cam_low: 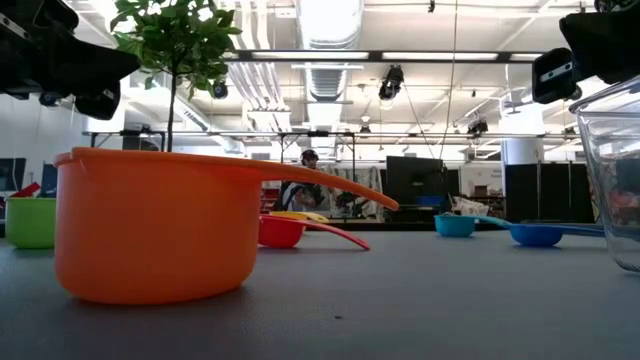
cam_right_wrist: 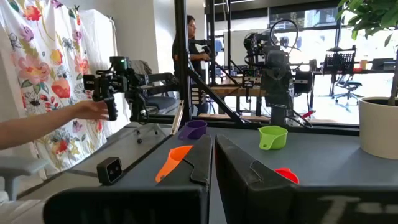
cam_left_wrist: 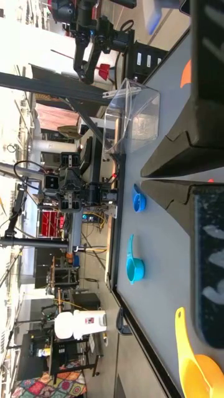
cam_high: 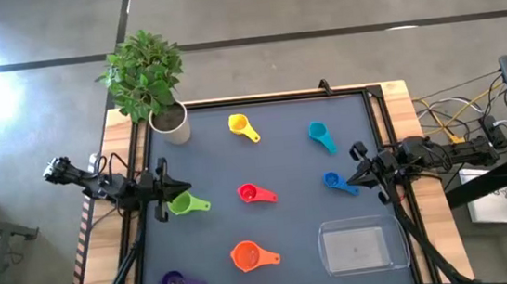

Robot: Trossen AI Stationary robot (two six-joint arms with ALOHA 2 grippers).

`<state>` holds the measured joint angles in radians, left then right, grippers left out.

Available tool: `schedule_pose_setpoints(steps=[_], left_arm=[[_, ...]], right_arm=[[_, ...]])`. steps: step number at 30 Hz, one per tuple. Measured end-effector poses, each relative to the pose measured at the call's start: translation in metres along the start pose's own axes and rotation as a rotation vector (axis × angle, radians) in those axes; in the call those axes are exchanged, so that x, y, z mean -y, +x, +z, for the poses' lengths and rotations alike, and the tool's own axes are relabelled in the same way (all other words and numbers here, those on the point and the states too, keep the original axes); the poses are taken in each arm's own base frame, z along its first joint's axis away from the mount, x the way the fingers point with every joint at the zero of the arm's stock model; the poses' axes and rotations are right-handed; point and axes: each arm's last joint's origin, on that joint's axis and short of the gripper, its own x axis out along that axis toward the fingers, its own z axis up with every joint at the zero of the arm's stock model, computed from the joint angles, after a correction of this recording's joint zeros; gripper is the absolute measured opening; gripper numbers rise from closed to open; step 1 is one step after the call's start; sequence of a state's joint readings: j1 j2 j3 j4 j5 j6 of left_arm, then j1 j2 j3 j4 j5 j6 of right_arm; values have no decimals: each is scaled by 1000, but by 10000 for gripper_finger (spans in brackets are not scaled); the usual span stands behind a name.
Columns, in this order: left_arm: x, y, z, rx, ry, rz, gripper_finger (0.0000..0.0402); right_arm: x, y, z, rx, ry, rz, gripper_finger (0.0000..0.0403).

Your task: Nest measuring cups in basket

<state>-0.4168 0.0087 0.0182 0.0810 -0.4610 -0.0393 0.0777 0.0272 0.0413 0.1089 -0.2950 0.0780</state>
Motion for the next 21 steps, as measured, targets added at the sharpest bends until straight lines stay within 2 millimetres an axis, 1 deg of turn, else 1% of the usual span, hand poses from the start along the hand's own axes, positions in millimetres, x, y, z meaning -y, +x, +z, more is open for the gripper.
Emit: schedule_pose_setpoints(steps=[12, 17, 21], left_arm=[[0, 0, 0, 4, -2, 0, 0], [0, 0, 4, 39, -75, -2, 0], [0, 0, 5, 43, -96, -3, 0]], right_arm=[[0, 0, 0, 0, 0, 0, 9], [0, 0, 0, 0, 0, 0, 9], [0, 0, 0, 0, 0, 0, 9]])
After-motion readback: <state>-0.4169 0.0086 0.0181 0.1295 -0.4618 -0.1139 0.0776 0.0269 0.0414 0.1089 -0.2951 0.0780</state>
